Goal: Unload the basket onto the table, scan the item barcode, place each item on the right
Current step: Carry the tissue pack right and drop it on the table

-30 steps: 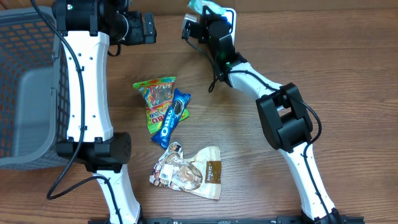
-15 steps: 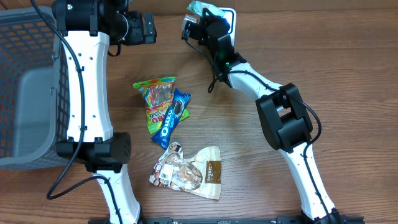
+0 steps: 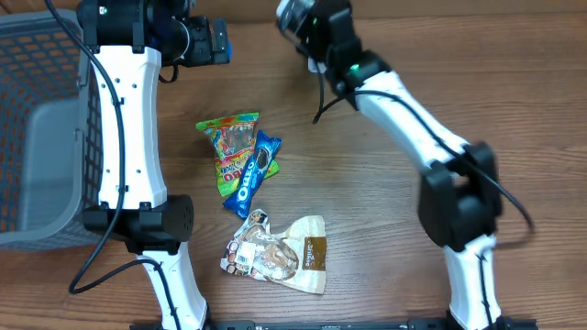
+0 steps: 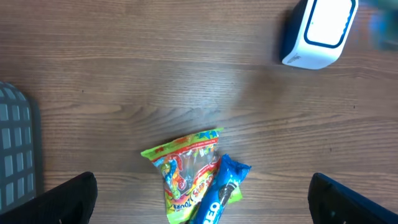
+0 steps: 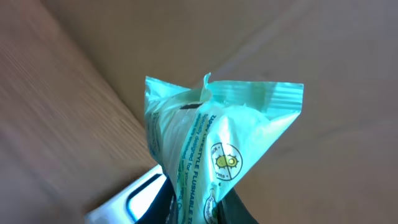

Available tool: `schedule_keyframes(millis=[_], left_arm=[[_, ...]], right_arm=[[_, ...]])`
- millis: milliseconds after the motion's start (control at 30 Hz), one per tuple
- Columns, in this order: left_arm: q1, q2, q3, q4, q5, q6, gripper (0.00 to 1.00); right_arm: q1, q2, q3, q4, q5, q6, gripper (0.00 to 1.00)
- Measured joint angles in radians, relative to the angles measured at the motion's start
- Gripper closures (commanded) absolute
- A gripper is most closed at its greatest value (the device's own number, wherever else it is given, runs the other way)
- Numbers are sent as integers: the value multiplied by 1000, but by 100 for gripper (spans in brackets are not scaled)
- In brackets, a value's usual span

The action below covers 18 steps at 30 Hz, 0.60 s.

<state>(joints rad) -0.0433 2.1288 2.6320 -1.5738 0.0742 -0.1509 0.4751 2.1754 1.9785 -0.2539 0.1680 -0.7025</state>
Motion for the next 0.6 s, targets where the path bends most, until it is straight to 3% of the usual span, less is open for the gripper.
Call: schedule_keyframes(millis=[300, 467, 600], left_arm=[[0, 0, 0, 0, 0, 0, 0], [0, 0, 0, 0, 0, 0, 0], [0, 0, 0, -1, 0, 0, 0]], right_arm=[[-102, -360, 7, -552, -39, 461, 96], [-296, -411, 13, -832, -148, 706, 96], [-505, -374, -24, -920, -338, 795, 96]])
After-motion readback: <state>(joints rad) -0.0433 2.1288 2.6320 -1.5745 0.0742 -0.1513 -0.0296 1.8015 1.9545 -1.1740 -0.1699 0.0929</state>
